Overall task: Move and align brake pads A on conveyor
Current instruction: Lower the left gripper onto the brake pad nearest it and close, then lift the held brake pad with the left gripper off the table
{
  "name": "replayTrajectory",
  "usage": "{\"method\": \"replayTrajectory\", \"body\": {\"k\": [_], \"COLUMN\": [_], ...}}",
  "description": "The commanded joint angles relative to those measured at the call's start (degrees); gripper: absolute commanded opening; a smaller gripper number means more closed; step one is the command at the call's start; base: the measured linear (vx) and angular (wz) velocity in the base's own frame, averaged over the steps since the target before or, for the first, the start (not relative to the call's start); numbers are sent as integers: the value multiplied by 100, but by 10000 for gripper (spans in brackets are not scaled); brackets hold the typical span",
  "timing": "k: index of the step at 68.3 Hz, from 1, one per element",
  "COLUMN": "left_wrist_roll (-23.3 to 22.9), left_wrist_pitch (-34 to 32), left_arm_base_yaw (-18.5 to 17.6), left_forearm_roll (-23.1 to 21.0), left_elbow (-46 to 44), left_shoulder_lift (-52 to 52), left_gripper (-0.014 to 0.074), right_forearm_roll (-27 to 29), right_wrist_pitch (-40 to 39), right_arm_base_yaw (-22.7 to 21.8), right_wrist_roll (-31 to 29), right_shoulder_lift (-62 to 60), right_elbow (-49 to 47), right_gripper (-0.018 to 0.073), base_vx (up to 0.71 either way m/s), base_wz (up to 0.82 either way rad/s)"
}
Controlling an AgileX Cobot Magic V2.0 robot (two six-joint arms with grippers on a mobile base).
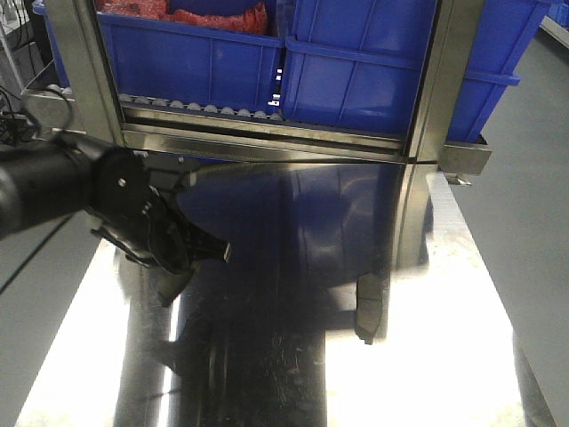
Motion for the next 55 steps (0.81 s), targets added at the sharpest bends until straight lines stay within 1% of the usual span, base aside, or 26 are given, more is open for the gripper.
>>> {"method": "replayTrajectory", "body": {"k": [1,10,26,41,55], "left_wrist_roll": [118,179,179,220,224], "left_wrist_pitch": [-174,-521,-1378,-1838,-2365], "left_arm_base_yaw": [-22,-22,-22,-22,-22], "left_forearm_roll": [-14,127,429,435,435], "left_elbow": [-82,416,1805,3082,4017], "left_shoulder_lift": [-682,-1291,-2731,-4165,-5519], "left_gripper": [-6,-6,-6,-6,-6], "right_forearm_roll": [-40,-40,-40,-40,-40], "right_wrist_pitch": [-396,-396,-396,-396,-396], "right_arm_base_yaw": [-33,-33,-33,-33,-33], "right_wrist_roll": [-44,-44,-44,-44,-44], "right_shoulder_lift": [49,49,49,49,49], "right_elbow": [-146,-146,-146,-146,-146], "right_gripper": [454,454,454,454,454], "base_vx": [0,0,0,0,0], "base_wz": [0,0,0,0,0]}}
